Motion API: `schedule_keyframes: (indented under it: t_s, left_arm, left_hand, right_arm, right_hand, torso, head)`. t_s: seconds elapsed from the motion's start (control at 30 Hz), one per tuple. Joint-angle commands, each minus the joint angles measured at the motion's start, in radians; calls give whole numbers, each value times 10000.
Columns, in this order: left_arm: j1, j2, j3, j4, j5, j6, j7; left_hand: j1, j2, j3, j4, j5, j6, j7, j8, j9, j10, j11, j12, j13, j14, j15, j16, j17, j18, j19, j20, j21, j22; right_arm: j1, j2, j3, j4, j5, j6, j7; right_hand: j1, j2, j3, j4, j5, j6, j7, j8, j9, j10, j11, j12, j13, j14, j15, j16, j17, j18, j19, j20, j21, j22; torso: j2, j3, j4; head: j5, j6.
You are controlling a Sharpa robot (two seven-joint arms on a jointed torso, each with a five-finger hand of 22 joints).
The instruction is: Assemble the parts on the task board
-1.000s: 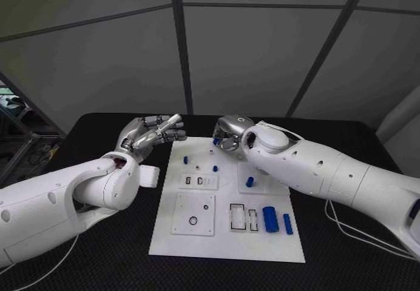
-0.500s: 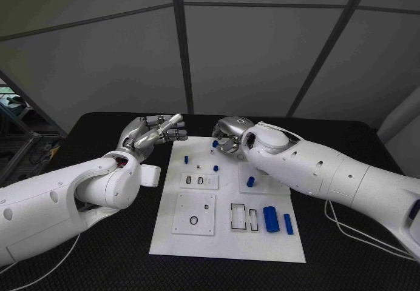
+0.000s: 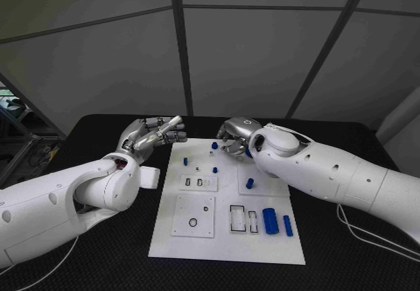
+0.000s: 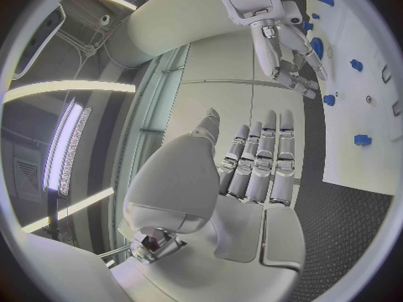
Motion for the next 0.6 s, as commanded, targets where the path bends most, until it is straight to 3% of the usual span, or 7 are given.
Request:
schedule_keyframes:
  t_s: [0.03,0.17,0.33,0.37,0.4,0.47,0.6]
  left_arm:
    - [17,-37,11,43,-59,100,24]
    - [17,-96,11,54,-59,102,25]
    - [17,-113,10,50,-59,119,15]
    - [17,-110,9,47,-59,123,12]
    - [16,-106,9,45,-59,128,9]
    - [16,-94,9,40,-59,138,4]
    - [15,-61,9,26,-59,165,-1]
  left_hand:
    - [12,60,9,-54,10,-62,123,-54,-5,4,40,-56,-4,5,97,-45,14,-197,12,20,22,-9]
    - [12,60,9,-54,10,-62,123,-54,-5,4,40,-56,-4,5,97,-45,14,-197,12,20,22,-9]
    - [24,62,11,-68,9,-56,118,-56,-3,10,38,-57,-2,5,97,-54,18,-197,10,21,21,-10]
    - [25,62,11,-69,9,-55,117,-57,-3,11,37,-57,-2,5,97,-55,18,-197,10,21,21,-10]
    - [25,62,11,-69,9,-55,117,-57,-3,11,37,-57,-2,5,97,-55,18,-197,10,21,21,-10]
    - [25,62,11,-69,9,-55,117,-57,-3,11,37,-57,-2,5,97,-55,18,-197,10,21,21,-10]
    - [25,62,11,-69,9,-55,117,-57,-3,11,37,-57,-2,5,97,-55,18,-197,10,21,21,-10]
  right_arm:
    - [18,-600,11,633,615,-979,-66]
    - [50,-1475,18,1320,1634,-762,-209]
    - [190,-2118,19,1518,2599,55,-400]
    - [206,-2193,19,1495,2731,223,-432]
    - [218,-2245,18,1445,2866,374,-461]
    - [235,-2297,18,1300,3119,652,-515]
    - [251,-2311,18,1059,3378,1037,-594]
  right_hand:
    - [-12,30,25,151,8,323,10,115,39,451,-63,231,58,131,-80,186,204,-65,306,-38,238,391]
    - [-230,-235,-205,325,88,586,-90,187,52,1581,-283,846,341,221,-247,480,592,-146,631,-105,496,856]
    - [-324,-648,-1262,540,186,226,-349,3,-40,2798,-608,2286,1324,423,-529,1203,1663,-284,1104,-384,862,1541]
    - [-186,-585,-1664,626,229,135,-385,-3,-33,2668,-627,2727,1724,477,-561,1439,2010,-316,1206,-426,946,1692]
    - [223,-429,-2469,821,301,4,-411,39,-10,2123,-675,3707,2659,501,-576,1716,2389,-348,1316,-457,1051,1876]
    - [466,-258,-3160,1292,298,-119,-355,119,3,1493,-612,5006,3865,560,-545,2113,3025,-414,1499,-419,1226,2213]
    - [923,-226,-3620,1917,320,-358,-297,243,-5,1248,-531,7389,6263,639,-423,2552,3773,-477,1668,-341,1416,2571]
  torso:
    - [-26,35,-102]
    - [-47,50,-189]
    - [-64,72,-258]
    - [-62,77,-262]
    - [-59,80,-266]
    - [-56,89,-282]
    - [-57,67,-239]
  head:
    - [16,20]
    - [30,74]
    - [45,124]
    - [41,128]
    - [36,131]
    - [26,132]
    - [-22,135]
